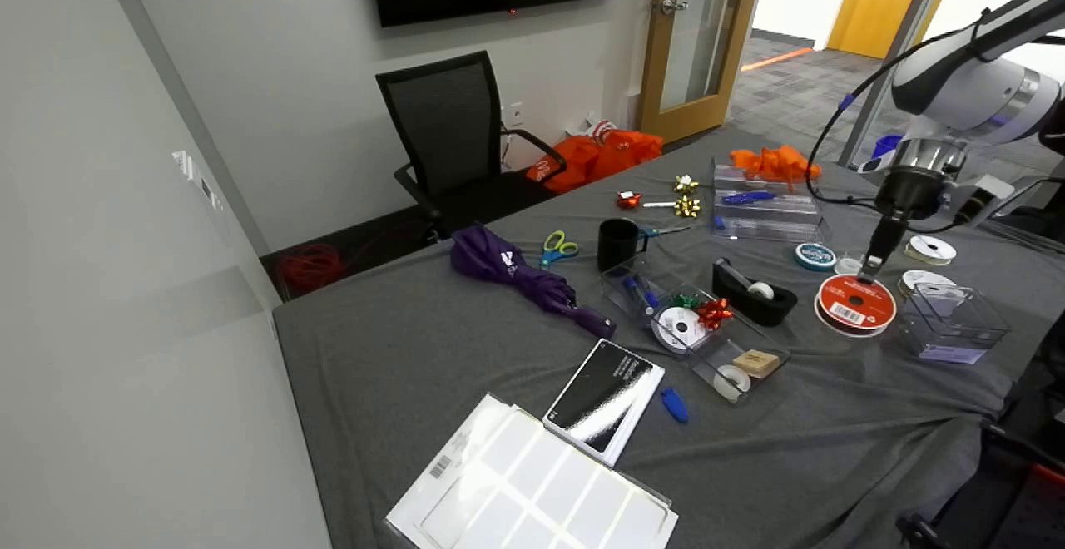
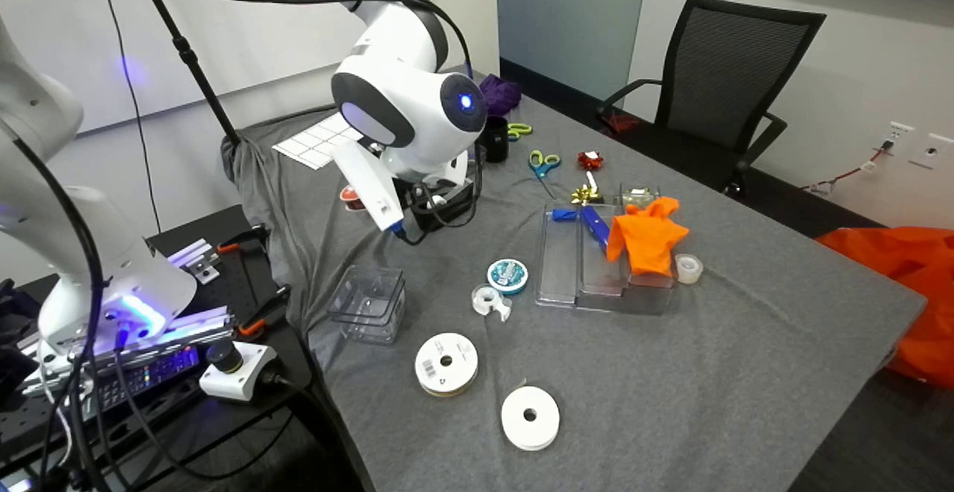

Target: Put the orange circular object in the bottom compartment of the clear case on the left

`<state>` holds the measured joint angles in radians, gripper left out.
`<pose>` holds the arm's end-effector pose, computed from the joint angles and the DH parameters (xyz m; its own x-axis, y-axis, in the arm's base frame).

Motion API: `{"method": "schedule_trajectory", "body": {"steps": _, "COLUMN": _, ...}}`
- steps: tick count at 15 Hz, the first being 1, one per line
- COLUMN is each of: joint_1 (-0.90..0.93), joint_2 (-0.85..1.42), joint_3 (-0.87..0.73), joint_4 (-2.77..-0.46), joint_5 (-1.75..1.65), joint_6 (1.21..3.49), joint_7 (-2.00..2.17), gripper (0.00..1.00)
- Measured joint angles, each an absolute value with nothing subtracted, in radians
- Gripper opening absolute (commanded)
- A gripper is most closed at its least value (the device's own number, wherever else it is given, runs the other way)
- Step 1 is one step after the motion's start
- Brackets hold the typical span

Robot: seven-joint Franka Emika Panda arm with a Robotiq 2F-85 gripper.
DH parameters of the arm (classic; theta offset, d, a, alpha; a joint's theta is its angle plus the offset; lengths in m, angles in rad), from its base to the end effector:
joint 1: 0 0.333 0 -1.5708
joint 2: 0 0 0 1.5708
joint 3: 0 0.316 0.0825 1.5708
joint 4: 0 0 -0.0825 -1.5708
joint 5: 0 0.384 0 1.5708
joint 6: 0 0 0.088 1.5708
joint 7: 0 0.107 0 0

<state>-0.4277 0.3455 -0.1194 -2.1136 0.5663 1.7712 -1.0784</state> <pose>0.4522 -0.2215 0.2258 0.9741 0.2230 -0.0375 0.1297 -0.6868 -0.7152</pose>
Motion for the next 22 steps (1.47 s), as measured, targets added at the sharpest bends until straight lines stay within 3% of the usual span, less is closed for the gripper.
{"method": "schedule_trajectory", "body": {"steps": 9, "joint_1": -0.266, "joint_2": 0.318, "joint_3": -0.106, "joint_4": -2.105, "joint_5": 0.729, "joint_6": 1.774, "joint_7": -0.832, "gripper": 0.01}}
{"method": "schedule_trajectory", "body": {"steps": 19, "joint_1": -0.161, "joint_2": 0.516, "joint_3": -0.065, "joint_4": -1.992, "joint_5": 0.708, "joint_6": 1.902, "joint_7": -0.478, "gripper": 0.01}}
{"method": "schedule_trajectory", "body": {"steps": 20, "joint_1": -0.161, "joint_2": 0.533, "joint_3": -0.064, "joint_4": -1.980, "joint_5": 0.696, "joint_6": 1.903, "joint_7": -0.443, "gripper": 0.27}}
{"method": "schedule_trajectory", "body": {"steps": 22, "joint_1": -0.161, "joint_2": 0.558, "joint_3": -0.064, "joint_4": -1.958, "joint_5": 0.663, "joint_6": 1.902, "joint_7": -0.378, "gripper": 0.35}}
